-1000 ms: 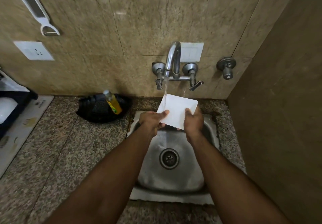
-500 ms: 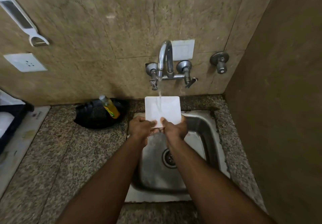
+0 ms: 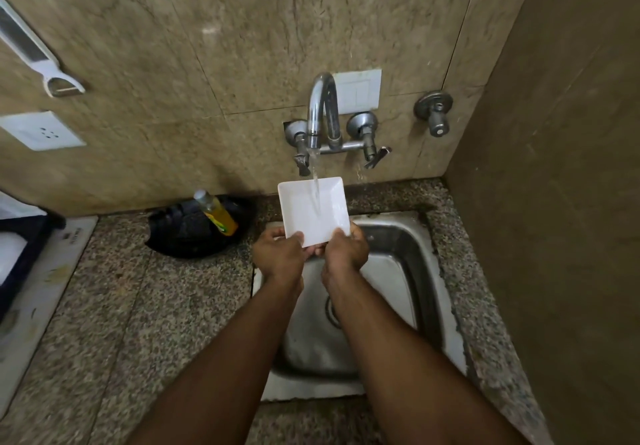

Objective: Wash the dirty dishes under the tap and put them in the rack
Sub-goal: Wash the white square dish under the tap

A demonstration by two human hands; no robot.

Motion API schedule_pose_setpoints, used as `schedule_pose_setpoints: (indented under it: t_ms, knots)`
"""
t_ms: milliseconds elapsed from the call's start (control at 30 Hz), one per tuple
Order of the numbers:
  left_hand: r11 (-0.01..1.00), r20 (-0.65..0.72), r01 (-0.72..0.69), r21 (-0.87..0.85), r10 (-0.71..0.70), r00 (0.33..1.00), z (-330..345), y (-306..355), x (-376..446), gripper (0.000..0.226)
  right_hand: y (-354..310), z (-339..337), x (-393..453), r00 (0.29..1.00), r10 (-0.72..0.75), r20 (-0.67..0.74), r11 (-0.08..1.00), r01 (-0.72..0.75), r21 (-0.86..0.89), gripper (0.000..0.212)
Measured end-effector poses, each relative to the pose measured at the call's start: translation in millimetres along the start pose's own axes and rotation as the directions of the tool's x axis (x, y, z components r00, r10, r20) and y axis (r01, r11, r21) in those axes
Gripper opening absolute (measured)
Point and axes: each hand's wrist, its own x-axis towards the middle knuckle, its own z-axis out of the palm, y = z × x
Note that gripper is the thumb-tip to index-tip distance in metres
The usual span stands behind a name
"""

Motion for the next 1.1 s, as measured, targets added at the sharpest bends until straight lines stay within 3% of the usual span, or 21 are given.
schedule_pose_setpoints:
  t_ms: [100, 200, 300, 433, 500, 567, 667, 733, 833, 867, 967, 1100]
  knots:
    - [0.998, 0.003, -0.043, 0.043, 0.043, 0.999, 2, -2, -9, 0.023, -2, 2, 15, 0.996, 0.040, -0.084, 0.998, -0.045, -0.053, 0.022]
    - [0.999, 0.003, 0.030, -0.029, -0.030, 1.000, -1, 2, -7, 0.025, -3, -4, 16, 0.999, 0.020, -0.033, 0.995, -0.023, -0.098, 0.014]
    - [0.993, 0.039, 0.097, -0.069, -0.095, 0.995, -11, 0, 3, 0.019, -2, -16, 19, 1.000, -0.014, 0.022, 0.983, 0.018, -0.183, 0.029]
    - [0.992, 0.110, 0.125, -0.033, -0.121, 0.987, -19, -1, 6, 0.015, -2, -20, 38, 0.984, -0.177, 0.031, 0.788, 0.160, -0.595, 0.068]
    - [0.986, 0.178, 0.167, 0.016, -0.167, 0.970, -24, 2, 9, 0.016, -11, -20, 48, 0.966, -0.189, 0.178, 0.656, 0.259, -0.709, 0.063]
    - [0.975, 0.251, 0.215, 0.050, -0.221, 0.942, -30, 2, 13, 0.024, -25, -17, 54, 0.925, -0.136, 0.356, 0.615, 0.360, -0.702, 0.043]
    - [0.975, 0.291, 0.202, 0.093, -0.221, 0.931, -34, 5, 18, 0.027, -37, -17, 53, 0.883, -0.004, 0.469, 0.730, 0.323, -0.602, 0.039]
    - [0.975, 0.287, 0.166, 0.145, -0.202, 0.936, -34, 7, 22, 0.023, -39, -19, 47, 0.864, 0.044, 0.501, 0.773, 0.288, -0.565, 0.040]
    - [0.971, 0.309, 0.109, 0.213, -0.173, 0.935, -30, 9, 22, 0.019, -40, -19, 46, 0.909, -0.047, 0.414, 0.746, 0.308, -0.591, 0.022]
    - [0.969, 0.320, 0.086, 0.230, -0.159, 0.934, -28, 9, 21, 0.019, -40, -18, 48, 0.926, -0.074, 0.369, 0.726, 0.304, -0.617, 0.024]
    - [0.964, 0.331, 0.046, 0.263, -0.135, 0.934, -27, 4, 24, 0.023, -45, -15, 49, 0.971, -0.099, 0.217, 0.676, 0.226, -0.702, 0.055]
    - [0.950, 0.357, 0.028, 0.312, -0.145, 0.923, -30, -4, 34, 0.030, -53, -17, 54, 0.922, -0.209, 0.327, 0.517, 0.388, -0.763, 0.069]
